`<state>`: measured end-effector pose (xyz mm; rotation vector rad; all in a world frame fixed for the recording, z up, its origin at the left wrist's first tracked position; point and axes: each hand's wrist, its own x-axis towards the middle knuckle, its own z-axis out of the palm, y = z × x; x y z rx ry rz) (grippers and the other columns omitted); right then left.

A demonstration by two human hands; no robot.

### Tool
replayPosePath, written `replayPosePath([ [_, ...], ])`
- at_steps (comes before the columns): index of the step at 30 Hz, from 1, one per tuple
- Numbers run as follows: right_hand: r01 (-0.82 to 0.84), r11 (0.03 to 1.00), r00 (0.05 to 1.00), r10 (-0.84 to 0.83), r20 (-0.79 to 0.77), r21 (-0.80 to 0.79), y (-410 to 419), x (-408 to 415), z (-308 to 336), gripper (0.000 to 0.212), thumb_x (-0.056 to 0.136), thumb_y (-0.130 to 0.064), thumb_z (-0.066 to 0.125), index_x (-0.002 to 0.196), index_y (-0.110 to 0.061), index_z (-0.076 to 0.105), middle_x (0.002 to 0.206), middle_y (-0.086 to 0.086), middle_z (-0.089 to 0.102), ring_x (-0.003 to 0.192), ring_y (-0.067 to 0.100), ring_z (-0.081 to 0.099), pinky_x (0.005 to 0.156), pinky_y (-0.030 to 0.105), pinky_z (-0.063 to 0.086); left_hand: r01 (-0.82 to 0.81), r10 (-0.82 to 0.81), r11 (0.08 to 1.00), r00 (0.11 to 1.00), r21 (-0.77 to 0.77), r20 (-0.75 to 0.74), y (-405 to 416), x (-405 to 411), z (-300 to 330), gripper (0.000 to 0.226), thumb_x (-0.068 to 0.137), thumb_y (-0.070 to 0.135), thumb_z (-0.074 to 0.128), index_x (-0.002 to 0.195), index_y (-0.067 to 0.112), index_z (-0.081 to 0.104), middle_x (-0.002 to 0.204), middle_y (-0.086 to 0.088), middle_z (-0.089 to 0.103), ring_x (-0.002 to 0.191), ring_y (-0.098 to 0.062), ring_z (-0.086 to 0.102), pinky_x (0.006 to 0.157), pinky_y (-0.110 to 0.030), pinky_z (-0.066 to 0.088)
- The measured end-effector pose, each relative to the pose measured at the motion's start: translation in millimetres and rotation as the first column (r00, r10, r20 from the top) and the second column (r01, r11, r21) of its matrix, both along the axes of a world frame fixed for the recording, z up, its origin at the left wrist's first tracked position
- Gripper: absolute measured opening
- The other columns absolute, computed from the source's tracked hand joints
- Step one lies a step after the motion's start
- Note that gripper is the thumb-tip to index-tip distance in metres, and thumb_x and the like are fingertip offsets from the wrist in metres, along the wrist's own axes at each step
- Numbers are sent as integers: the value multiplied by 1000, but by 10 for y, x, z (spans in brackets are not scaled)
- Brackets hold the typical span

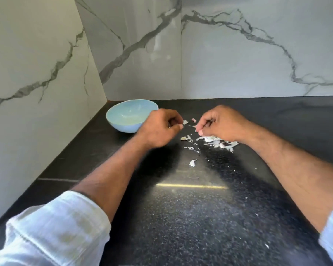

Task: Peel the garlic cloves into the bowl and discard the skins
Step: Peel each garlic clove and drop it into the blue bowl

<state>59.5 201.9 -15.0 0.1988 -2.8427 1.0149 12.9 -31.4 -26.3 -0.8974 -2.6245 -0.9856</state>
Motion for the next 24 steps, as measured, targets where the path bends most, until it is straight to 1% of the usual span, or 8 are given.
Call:
replayPosePath([
  [2,-41,998,999,42,-10,50,-13,57,-41,21,83,-14,84,81,-35,81,73,-13,75,67,14,69,61,31,53,-37,33,997,997,63,71,6,-43,-56,6,94,21,74,94,25,78,76,7,76,65,-8,62,67,-24,50],
  [4,-182,981,983,180,33,71,-72,140,10,25,85,-12,82,86,-37,82,74,-16,72,67,11,64,65,30,50,-64,53,993,993,101,101,-46,-57,-105,9,93,22,75,88,30,76,72,10,75,59,-5,60,65,-24,50],
  [7,-460,884,875,437,207,78,-168,305,105,24,83,-26,89,100,-43,82,93,-13,71,85,11,63,80,28,51,-64,55,994,992,87,109,-91,-49,-144,7,94,26,77,89,31,77,70,16,72,57,2,58,62,-21,47],
  [9,-516,852,839,481,254,90,-213,342,89,24,80,-35,91,100,-45,82,97,-14,69,88,6,62,84,30,52,-46,37,996,993,81,111,-68,-65,-141,5,95,29,78,90,31,77,75,13,74,60,2,60,63,-19,47],
  [13,-494,862,858,462,223,116,-271,303,20,16,79,-34,91,92,-40,83,94,-14,69,88,5,64,84,35,54,-7,0,998,995,69,97,-18,-79,-130,3,95,28,78,92,29,78,75,14,73,61,4,59,59,-9,42],
  [15,-455,883,885,435,163,114,-294,289,5,11,83,-29,88,91,-34,82,92,-15,73,87,7,67,85,37,56,16,-23,997,995,72,93,-27,-73,-128,2,94,27,78,92,27,79,76,13,74,62,4,59,60,-9,42],
  [20,-253,967,964,253,-80,10,-270,239,-50,12,88,-22,84,95,-32,83,82,-15,77,75,4,69,72,31,58,8,-27,992,988,124,150,-134,-76,-75,3,95,25,77,92,24,78,75,7,76,54,0,57,61,-22,47],
  [24,-192,979,981,188,-46,-74,-278,222,-113,17,88,-15,85,100,-26,81,84,-8,78,79,8,74,79,31,63,31,-64,990,969,140,238,-270,-18,34,6,97,22,77,95,16,77,77,-1,79,51,-13,58,63,-35,55],
])
